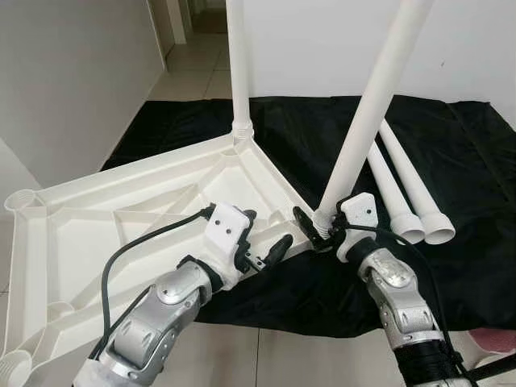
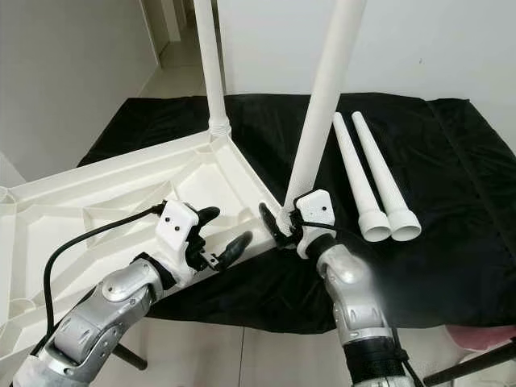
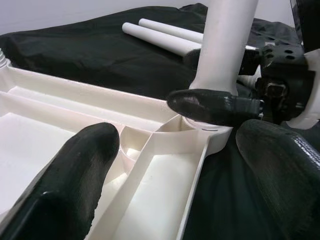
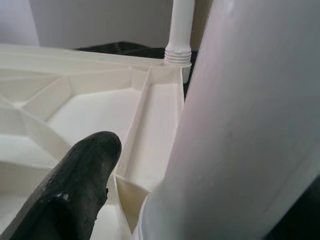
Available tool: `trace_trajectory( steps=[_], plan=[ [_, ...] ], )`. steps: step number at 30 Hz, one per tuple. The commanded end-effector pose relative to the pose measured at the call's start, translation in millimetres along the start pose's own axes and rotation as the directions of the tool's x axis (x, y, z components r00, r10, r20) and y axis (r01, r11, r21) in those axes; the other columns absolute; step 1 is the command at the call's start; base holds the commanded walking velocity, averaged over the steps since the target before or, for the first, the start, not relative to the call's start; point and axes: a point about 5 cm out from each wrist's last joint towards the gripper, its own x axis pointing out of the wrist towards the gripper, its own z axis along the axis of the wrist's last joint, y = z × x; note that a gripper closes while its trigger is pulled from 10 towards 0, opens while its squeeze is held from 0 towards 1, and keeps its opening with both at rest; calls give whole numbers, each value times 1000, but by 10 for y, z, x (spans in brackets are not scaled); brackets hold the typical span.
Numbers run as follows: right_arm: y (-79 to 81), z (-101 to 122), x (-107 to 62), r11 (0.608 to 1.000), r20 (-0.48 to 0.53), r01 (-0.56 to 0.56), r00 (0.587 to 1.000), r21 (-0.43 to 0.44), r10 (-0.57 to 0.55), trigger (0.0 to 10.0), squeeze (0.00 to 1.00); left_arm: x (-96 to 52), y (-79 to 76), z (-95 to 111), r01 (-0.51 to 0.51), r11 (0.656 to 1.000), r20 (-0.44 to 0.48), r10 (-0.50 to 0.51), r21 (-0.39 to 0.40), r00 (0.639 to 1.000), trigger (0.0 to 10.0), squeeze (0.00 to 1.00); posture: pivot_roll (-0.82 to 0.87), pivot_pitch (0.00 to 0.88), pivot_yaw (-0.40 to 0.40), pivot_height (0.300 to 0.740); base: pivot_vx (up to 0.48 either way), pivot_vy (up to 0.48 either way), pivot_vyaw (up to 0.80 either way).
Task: Building children table
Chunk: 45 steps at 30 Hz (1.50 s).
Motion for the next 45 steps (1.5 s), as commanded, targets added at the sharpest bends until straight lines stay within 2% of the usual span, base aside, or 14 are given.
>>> trace_trajectory(
  steps=[1,2,11,12,22,28,34,36,42,45],
  plan=[
    [-9,-63,-7,1000,-14,-18,1000,9,18,3686,0,-11,-22,-7,87,996,-5,-86,17,996,10000,0,-45,28,57,740,0,0,0],
    [-31,-102,-26,1000,-27,-14,1000,12,15,0,0,-12,-15,-3,81,997,-3,-80,16,997,10000,0,-41,34,54,740,0,0,0],
    [-47,-179,-72,1000,-47,-7,999,29,9,78,0,-25,-22,-10,78,997,-5,-78,15,997,10000,0,-43,40,57,740,0,0,0],
    [-46,-193,-86,999,-50,-2,999,37,4,10000,0,-27,-20,-8,77,997,-5,-77,14,997,10000,0,-43,43,58,740,0,0,0],
    [-27,-255,-126,995,-87,68,994,67,-62,10000,0,-41,-21,-14,76,997,-9,-76,11,997,10000,0,-46,50,58,740,0,0,0],
    [41,-278,-124,972,-150,223,966,78,-210,10000,0,-30,-19,-12,77,997,-8,-77,10,997,10000,0,-50,53,59,740,0,0,0],
    [82,-272,-134,956,-169,280,950,86,-263,10000,0,-29,-19,-14,78,997,-9,-78,9,997,10000,0,-52,54,62,740,0,0,0],
    [208,-262,-127,932,-197,347,926,107,-322,10000,0,-33,-16,-13,80,997,-10,-80,7,997,10000,0,-50,58,66,740,0,0,0],
    [356,-234,-79,905,-232,405,900,130,-370,10000,0,-29,-4,-4,78,997,-10,-78,9,997,10000,0,-47,59,65,740,0,0,0],
    [437,-190,-28,918,-218,387,907,87,-361,10000,0,-27,-6,-2,76,997,-9,-76,7,997,10000,0,-47,59,65,740,0,0,0]
  ],
)
